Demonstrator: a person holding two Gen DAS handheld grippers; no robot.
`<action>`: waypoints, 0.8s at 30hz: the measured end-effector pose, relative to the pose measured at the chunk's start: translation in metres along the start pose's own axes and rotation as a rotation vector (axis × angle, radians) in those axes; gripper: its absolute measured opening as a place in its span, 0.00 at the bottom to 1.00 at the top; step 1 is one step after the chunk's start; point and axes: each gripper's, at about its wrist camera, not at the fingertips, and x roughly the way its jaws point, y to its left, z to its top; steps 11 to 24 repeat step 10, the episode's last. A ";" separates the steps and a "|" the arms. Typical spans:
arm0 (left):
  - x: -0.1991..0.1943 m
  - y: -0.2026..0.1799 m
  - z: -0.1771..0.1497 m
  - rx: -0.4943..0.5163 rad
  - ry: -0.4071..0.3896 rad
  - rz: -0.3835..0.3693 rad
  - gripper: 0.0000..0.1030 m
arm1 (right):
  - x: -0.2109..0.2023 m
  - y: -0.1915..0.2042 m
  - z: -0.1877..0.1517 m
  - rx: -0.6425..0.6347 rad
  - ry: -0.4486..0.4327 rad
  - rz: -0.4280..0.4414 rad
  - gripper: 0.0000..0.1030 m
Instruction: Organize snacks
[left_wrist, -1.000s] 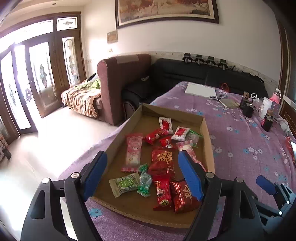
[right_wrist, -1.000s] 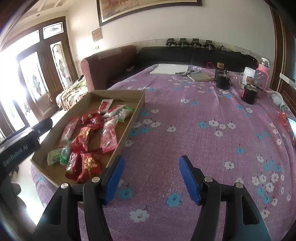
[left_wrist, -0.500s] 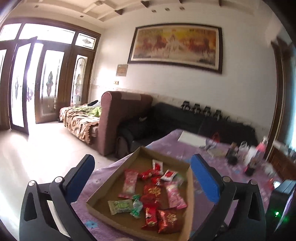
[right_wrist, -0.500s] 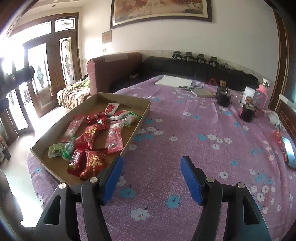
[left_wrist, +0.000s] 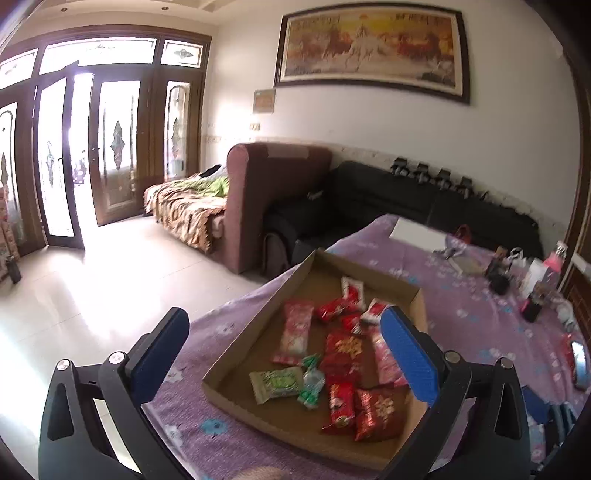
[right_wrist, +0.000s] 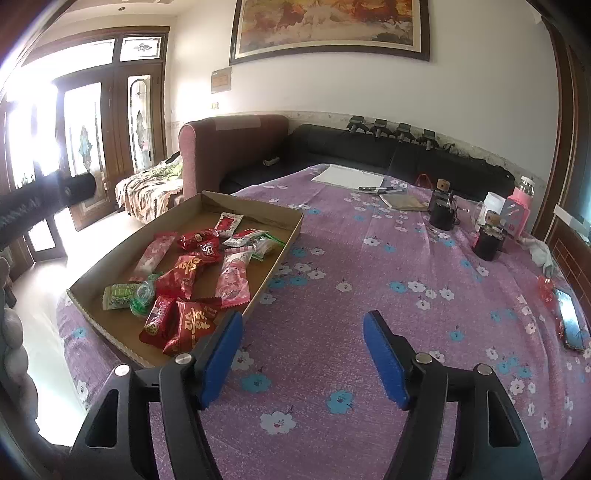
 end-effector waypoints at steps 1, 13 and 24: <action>0.001 0.000 -0.001 0.000 0.006 -0.007 1.00 | 0.000 0.000 0.000 -0.001 0.001 -0.001 0.72; 0.006 0.003 -0.001 0.005 0.070 -0.079 1.00 | -0.001 0.004 -0.001 -0.024 0.015 0.016 0.72; 0.006 0.003 -0.001 0.005 0.070 -0.079 1.00 | -0.001 0.004 -0.001 -0.024 0.015 0.016 0.72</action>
